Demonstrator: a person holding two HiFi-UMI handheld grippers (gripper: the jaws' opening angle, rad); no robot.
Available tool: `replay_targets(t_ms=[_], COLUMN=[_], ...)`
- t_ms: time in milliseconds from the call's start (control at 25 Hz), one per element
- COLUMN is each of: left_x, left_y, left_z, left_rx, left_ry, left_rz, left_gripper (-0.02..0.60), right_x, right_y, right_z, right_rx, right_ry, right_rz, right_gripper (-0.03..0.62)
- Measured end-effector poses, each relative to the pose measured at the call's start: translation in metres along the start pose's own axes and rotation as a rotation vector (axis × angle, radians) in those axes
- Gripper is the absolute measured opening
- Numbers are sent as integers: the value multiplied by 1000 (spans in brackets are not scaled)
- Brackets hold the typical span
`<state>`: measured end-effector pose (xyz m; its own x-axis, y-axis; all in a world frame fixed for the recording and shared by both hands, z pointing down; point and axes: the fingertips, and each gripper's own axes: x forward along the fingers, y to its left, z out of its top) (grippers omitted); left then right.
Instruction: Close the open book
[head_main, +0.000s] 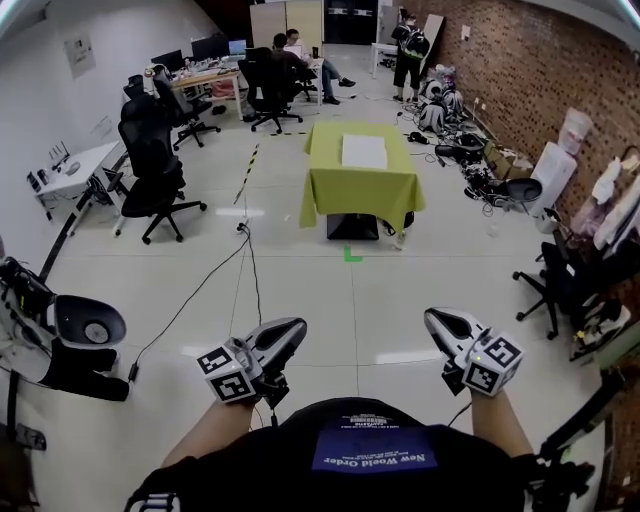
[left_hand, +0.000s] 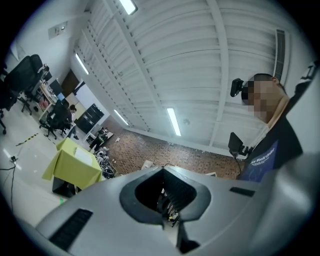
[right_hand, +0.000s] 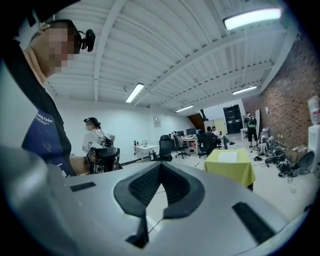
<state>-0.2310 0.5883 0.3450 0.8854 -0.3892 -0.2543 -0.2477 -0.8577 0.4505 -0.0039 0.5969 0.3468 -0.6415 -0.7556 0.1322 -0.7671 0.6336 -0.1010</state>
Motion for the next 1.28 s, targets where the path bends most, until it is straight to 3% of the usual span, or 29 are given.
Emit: replay_targets(t_ms=[200, 400, 640, 1080, 1280], left_x=[42, 108, 179, 238, 236], left_y=[17, 20, 24, 62, 101], left_z=[-2, 2, -8, -16, 5], left_rx=[35, 83, 90, 60, 43], left_ry=[2, -39, -57, 3, -2], left_rz=[28, 58, 77, 68, 17], left_gripper=[5, 5, 5, 5, 5], right_x=[16, 14, 3, 11, 51], right_y=[-46, -119, -185, -256, -252], right_z=[2, 27, 34, 12, 23], right_rx=[9, -19, -40, 48, -1], right_ry=[-19, -36, -52, -35, -6], right_rz=[63, 129, 182, 137, 101], right_gripper=[-15, -15, -15, -15, -15])
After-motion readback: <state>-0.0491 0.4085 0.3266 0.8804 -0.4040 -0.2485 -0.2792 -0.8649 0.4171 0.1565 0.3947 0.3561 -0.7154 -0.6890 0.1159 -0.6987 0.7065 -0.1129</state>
